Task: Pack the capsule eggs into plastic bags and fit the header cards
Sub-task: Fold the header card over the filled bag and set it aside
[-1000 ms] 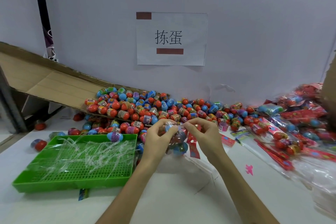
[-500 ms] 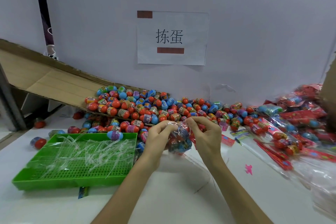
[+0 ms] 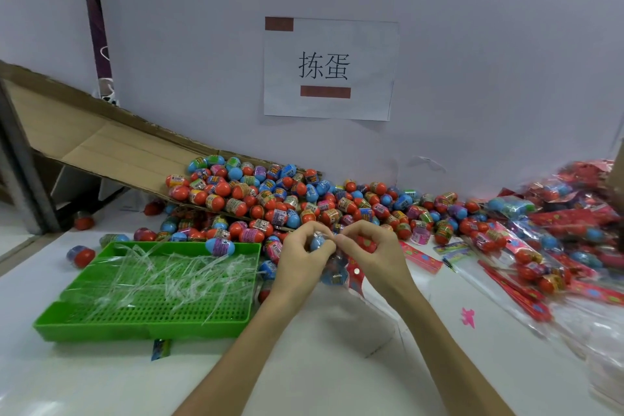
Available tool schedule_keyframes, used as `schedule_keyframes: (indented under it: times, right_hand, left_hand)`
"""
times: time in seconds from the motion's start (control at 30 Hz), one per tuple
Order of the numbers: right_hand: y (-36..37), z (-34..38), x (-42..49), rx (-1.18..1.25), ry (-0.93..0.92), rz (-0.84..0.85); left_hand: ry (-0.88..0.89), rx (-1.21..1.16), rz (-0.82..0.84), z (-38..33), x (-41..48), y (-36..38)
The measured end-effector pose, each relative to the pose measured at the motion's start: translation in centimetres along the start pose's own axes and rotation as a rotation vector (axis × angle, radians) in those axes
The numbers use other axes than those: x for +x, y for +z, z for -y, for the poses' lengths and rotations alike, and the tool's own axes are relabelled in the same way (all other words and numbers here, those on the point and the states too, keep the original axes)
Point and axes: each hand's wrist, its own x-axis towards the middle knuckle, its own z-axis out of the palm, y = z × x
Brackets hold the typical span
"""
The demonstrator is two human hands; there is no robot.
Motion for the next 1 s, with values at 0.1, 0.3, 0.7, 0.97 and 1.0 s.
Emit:
schedule_keyframes:
  times: [0.1,0.3,0.7,0.97,1.0]
  right_hand:
    - [-0.02,-0.16,0.06,-0.09,-0.021,-0.003]
    - [0.1,-0.33,-0.23,-0.155,-0.072,0.019]
    - [0.07,-0.37,-0.25,-0.177,-0.102,0.039]
    - [0.15,-0.49,-0.36,-0.187,-0.112,0.043]
    - [0.04,-0.51,-0.33,-0.165,-0.106,0.062]
  left_hand:
    - [-0.024,-0.007,0.012,0.06,-0.01,0.1]
    - [0.027,0.056,0.001,-0.11,-0.17,0.16]
    - [0.038,0.065,0.013,-0.24,-0.3,0.49]
    - [0.057,0.117,-0.014,-0.09,-0.38,0.63]
    - [0.056,0.13,-0.03,-0.03,-0.3,0.5]
